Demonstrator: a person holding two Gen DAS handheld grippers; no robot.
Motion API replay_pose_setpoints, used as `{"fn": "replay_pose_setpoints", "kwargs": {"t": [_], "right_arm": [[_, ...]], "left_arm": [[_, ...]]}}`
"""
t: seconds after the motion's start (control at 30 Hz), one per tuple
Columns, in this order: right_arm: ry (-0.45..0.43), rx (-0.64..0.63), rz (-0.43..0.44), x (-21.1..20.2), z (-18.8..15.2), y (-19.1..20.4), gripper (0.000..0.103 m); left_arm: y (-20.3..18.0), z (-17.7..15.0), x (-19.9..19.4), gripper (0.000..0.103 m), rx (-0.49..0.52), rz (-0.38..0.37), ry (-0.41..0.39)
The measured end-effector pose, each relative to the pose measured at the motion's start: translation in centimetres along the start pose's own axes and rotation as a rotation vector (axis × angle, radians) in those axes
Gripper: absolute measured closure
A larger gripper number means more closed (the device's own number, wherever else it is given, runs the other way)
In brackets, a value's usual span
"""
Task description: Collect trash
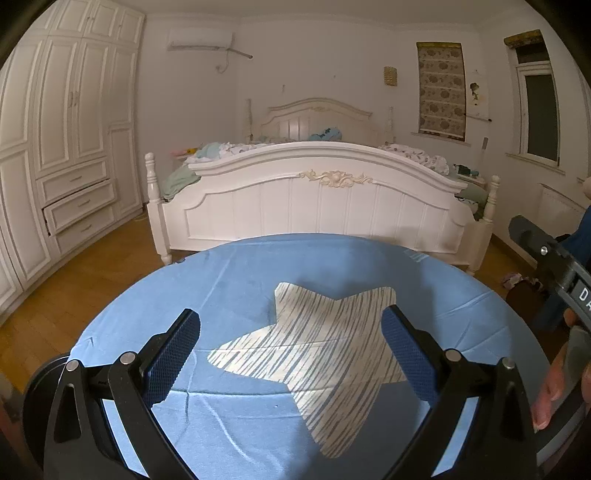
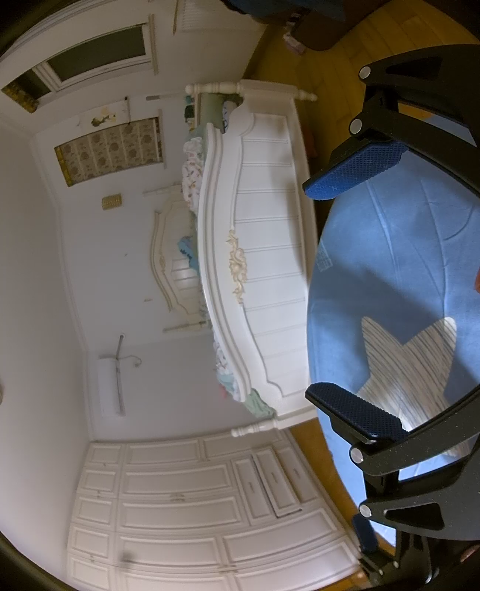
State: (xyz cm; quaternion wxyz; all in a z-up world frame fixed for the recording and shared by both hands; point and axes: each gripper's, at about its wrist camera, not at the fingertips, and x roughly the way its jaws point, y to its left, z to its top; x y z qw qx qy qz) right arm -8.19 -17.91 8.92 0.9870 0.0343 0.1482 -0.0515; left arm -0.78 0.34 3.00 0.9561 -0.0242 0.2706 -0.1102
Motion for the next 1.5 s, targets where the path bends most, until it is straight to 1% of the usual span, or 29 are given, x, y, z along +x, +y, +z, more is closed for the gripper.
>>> {"fn": "replay_pose_setpoints", "kwargs": {"t": [0.97, 1.23, 1.5], "right_arm": [[0.0, 0.002, -0.002, -0.16, -0.05, 0.18, 0.005], [0.001, 0.005, -0.001, -0.05, -0.11, 0.23, 0.005], [0.002, 0.005, -0.001, -0.1, -0.16, 0.32, 0.005]], "left_arm": [[-0.38, -0.17, 0.0, 0.005, 0.014, -0.007, 0.003], [-0.21, -0.19, -0.57, 0.005, 0.023, -0.04, -0.022], [0.26, -0.19, -0.31, 0.005, 0.014, -0.06, -0.003]]}}
